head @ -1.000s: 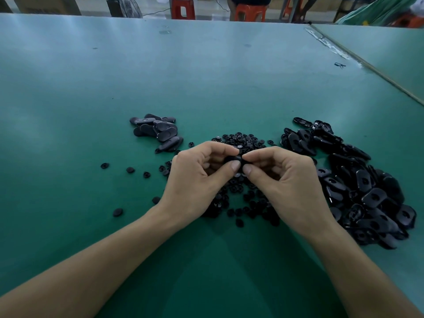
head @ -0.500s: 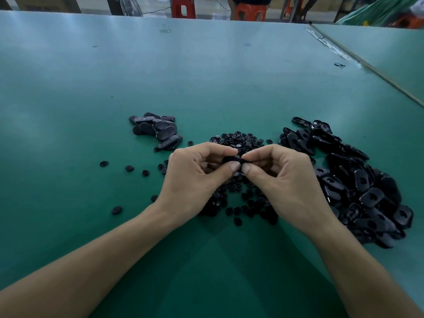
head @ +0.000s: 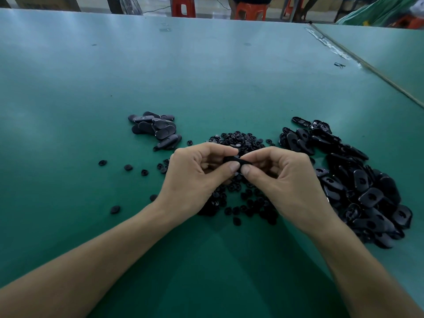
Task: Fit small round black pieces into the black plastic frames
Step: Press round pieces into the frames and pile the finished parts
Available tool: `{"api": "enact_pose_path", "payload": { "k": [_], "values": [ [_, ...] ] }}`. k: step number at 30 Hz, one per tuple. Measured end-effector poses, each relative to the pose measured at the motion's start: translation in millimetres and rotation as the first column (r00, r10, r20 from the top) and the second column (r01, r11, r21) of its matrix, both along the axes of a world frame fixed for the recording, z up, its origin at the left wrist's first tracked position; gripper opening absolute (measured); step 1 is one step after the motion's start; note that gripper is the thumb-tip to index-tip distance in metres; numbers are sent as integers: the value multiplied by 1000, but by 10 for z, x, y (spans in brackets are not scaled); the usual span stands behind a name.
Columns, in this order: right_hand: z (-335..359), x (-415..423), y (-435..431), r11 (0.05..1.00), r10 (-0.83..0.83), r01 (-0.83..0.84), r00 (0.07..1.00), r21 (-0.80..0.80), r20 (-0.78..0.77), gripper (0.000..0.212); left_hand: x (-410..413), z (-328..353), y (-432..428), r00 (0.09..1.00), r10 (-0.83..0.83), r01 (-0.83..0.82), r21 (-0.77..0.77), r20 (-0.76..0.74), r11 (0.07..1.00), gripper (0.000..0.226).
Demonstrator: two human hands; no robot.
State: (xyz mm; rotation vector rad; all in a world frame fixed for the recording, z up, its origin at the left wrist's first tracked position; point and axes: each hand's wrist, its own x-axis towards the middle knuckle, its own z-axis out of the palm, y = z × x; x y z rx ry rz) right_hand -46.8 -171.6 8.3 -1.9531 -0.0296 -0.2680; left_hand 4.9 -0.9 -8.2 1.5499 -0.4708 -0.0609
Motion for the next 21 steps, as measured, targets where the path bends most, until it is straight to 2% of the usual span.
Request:
{"api": "enact_pose_path", "payload": {
  "k": [8, 17, 19, 21],
  "values": [
    [24, -17, 62, 997, -59, 58, 998, -44, -30, 9, -2, 4, -6, 999, 18, -19, 35, 28, 999, 27],
    [18, -21, 39, 999, -28, 28, 1000, -28, 10, 13, 12, 28, 3, 994, 65, -70, 61, 86, 996, 20],
    [21, -3, -9, 990, -93, 99, 994, -101, 63, 15, 43, 37, 13, 991, 92, -99, 69, 96, 993, 19],
    [25, 15, -137, 917, -231, 261, 964, -303, 131, 19, 125, 60, 57, 985, 137, -145, 64, 106, 987, 22]
  ]
}}
